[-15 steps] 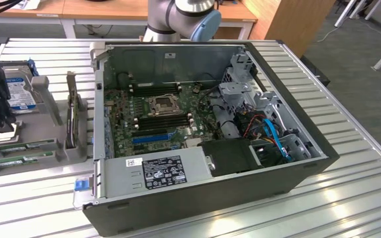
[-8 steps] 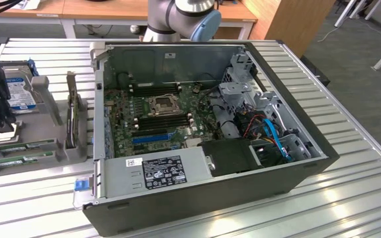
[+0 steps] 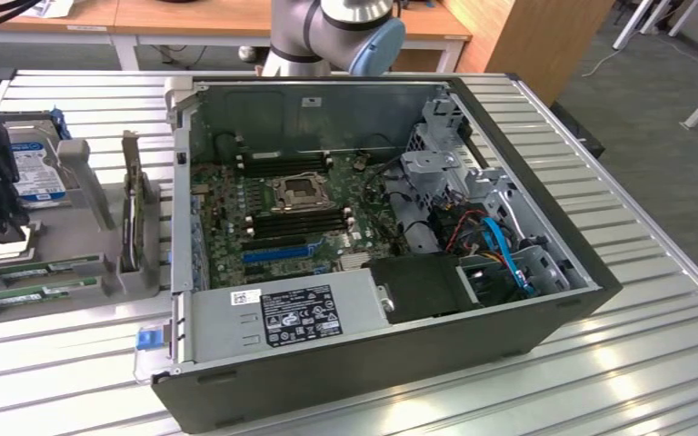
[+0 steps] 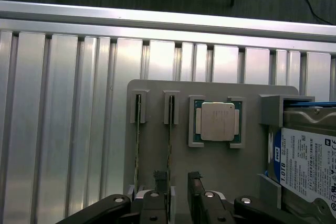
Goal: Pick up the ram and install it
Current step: 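Pick up the ram and move it above insertion slot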
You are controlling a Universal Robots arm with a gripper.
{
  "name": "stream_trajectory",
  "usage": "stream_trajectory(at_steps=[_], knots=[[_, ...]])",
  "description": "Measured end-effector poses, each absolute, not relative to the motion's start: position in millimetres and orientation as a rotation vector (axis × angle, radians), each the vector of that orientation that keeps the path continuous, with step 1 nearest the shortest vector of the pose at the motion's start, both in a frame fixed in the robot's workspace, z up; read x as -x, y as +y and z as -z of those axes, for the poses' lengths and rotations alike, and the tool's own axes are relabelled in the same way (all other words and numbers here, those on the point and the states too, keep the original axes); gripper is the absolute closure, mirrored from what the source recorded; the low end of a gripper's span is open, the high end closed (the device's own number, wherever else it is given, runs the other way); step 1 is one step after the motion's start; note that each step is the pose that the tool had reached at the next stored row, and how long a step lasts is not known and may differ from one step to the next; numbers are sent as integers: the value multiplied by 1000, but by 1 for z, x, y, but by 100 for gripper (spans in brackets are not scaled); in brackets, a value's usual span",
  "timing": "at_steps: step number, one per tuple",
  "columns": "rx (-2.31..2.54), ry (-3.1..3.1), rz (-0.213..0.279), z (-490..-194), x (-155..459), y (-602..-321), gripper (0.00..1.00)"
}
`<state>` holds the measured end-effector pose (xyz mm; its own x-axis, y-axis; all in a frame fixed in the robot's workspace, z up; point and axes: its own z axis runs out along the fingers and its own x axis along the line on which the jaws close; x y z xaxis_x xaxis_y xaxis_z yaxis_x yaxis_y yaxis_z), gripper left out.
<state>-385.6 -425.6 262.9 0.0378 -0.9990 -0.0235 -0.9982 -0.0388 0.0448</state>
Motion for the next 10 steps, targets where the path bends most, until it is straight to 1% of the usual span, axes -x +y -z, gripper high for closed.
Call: stream_trajectory(at_steps=[10], knots=[[-2252,-2167,75,-263,386,-426,71]])
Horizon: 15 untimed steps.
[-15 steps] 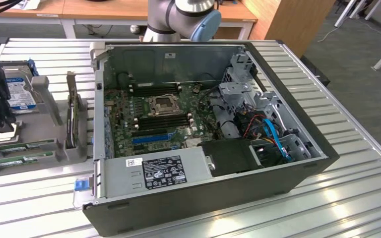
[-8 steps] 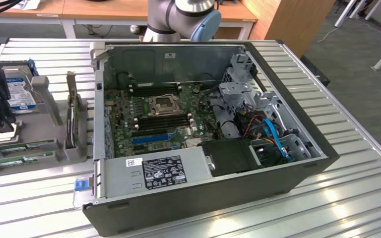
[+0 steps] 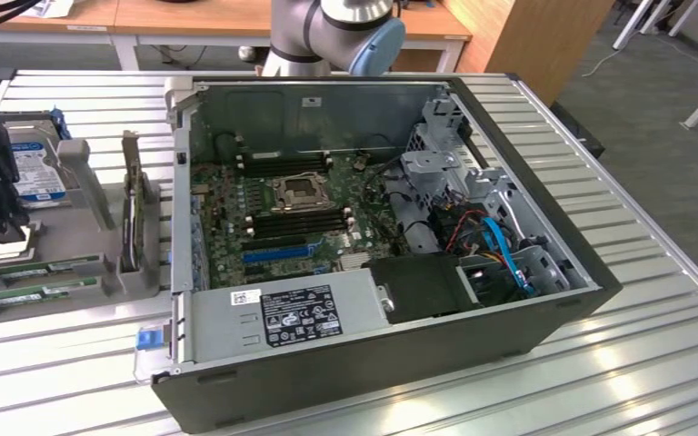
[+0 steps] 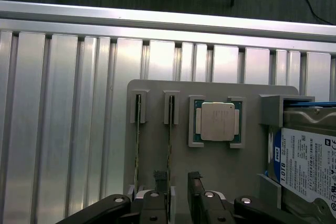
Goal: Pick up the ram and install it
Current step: 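Pick up the ram and move it above insertion slot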
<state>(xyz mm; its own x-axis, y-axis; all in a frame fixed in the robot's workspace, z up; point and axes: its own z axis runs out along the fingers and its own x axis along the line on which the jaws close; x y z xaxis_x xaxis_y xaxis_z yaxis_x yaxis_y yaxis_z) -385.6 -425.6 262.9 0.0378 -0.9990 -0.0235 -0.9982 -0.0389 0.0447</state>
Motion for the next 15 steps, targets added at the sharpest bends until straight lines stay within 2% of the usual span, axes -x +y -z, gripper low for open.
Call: stream_trajectory(at_steps=[15], knots=[[-2251,-2167,75,-263,386,-426,71]])
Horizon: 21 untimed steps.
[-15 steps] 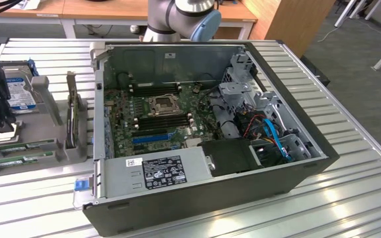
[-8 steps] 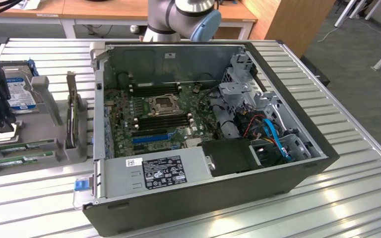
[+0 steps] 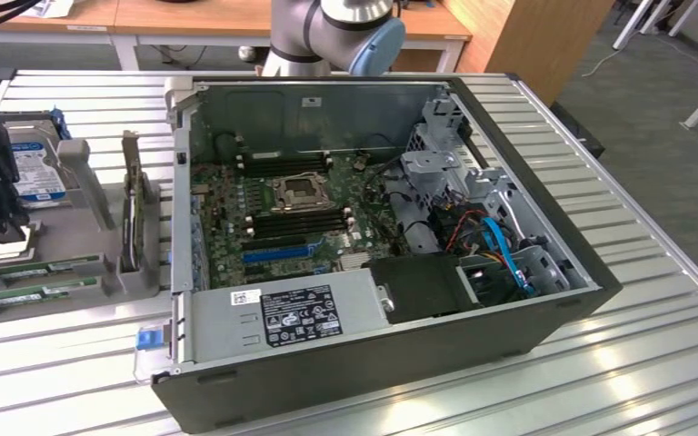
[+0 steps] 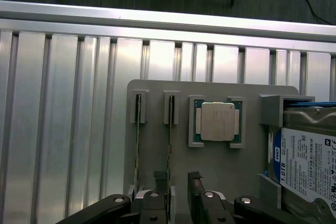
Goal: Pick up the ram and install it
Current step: 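Pick up the ram and move it above insertion slot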
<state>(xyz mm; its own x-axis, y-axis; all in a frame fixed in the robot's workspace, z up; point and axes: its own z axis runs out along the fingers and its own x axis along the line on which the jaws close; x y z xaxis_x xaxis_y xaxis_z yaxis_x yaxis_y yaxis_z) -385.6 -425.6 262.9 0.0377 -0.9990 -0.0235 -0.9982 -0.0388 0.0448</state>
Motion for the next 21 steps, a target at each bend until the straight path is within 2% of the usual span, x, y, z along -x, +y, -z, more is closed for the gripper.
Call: stream_trajectory(at_steps=[21], knots=[[-2251,-2167,75,-263,386,-451,71]])
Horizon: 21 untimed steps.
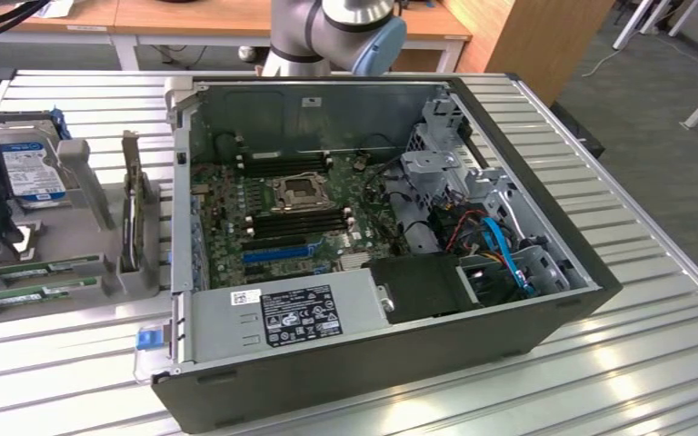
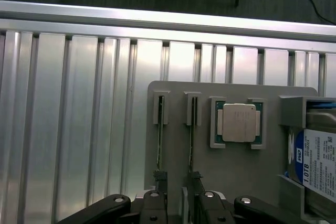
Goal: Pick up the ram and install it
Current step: 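Pick up the ram and move it above insertion slot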
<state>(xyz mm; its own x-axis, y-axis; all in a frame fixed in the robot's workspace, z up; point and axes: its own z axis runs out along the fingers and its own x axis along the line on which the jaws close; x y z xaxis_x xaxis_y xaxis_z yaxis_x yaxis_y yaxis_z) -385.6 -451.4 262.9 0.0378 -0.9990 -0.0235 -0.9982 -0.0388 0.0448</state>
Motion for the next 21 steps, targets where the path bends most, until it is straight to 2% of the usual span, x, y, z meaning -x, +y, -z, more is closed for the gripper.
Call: stream_trajectory(at_steps=[9,21], knots=[[-2252,-2167,75,-261,386,-452,71],[-2252,-2167,75,-240,386,-452,71]])
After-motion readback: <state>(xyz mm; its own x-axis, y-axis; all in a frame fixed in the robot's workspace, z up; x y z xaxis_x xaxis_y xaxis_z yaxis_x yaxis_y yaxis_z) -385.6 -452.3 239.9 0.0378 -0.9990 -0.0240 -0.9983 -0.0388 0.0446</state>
